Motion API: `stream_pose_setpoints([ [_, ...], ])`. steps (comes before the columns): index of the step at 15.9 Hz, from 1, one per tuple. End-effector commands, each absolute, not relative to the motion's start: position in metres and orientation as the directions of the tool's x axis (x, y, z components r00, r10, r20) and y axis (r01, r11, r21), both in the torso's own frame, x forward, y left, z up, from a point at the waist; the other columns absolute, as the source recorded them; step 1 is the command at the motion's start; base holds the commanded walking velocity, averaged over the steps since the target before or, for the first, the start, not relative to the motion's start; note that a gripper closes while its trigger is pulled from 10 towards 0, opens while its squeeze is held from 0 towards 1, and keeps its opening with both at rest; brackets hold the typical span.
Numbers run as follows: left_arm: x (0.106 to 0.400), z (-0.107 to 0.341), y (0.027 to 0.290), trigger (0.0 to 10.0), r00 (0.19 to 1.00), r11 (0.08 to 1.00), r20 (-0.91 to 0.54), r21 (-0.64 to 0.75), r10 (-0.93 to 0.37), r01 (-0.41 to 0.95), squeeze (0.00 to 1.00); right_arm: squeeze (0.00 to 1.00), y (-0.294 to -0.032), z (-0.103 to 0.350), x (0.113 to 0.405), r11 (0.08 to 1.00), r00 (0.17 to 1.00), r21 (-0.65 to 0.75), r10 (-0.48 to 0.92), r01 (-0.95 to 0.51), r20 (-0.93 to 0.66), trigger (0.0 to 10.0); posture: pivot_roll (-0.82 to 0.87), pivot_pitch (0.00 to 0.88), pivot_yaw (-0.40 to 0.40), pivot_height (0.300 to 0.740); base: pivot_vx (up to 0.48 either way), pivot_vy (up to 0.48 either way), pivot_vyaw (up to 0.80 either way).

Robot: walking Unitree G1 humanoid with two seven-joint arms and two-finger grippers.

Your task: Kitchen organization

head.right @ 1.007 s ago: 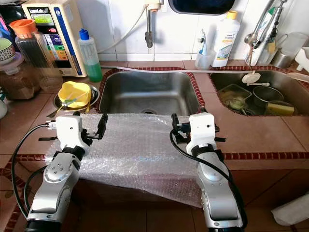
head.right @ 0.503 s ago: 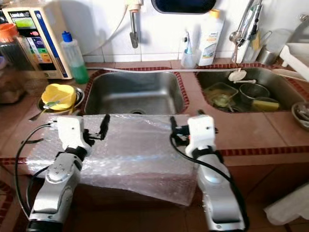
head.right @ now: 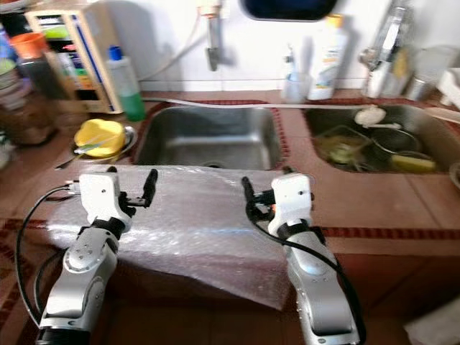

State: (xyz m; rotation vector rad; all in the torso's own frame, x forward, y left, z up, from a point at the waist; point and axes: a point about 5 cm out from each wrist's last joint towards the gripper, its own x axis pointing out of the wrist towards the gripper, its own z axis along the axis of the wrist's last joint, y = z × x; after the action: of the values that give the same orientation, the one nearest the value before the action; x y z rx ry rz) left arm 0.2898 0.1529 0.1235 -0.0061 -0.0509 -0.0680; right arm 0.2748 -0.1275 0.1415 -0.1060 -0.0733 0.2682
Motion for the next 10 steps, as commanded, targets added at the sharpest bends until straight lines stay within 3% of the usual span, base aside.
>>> stream_pose_setpoints([
  [1, 0.290, 0.127, 0.159, 10.0, 0.997, 0.999, 0.065, 0.025, -0.037, 0.036, 0.00, 0.00, -0.123, 0.150, 0.274, 0.954, 0.954, -0.135, 0.282, -0.268, 0.098, 10.0, -0.03, 0.000, 0.050, 0.740, 0.000, 0.000, 0.00],
  [10, 0.291, 0.157, 0.157, 10.0, 0.981, 0.997, 0.178, 0.013, -0.079, 0.078, 0.00, 0.00, -0.115, 0.167, 0.277, 0.963, 0.951, -0.092, 0.265, -0.253, 0.157, 10.0, -0.02, 0.000, 0.053, 0.740, 0.000, 0.000, 0.00],
])
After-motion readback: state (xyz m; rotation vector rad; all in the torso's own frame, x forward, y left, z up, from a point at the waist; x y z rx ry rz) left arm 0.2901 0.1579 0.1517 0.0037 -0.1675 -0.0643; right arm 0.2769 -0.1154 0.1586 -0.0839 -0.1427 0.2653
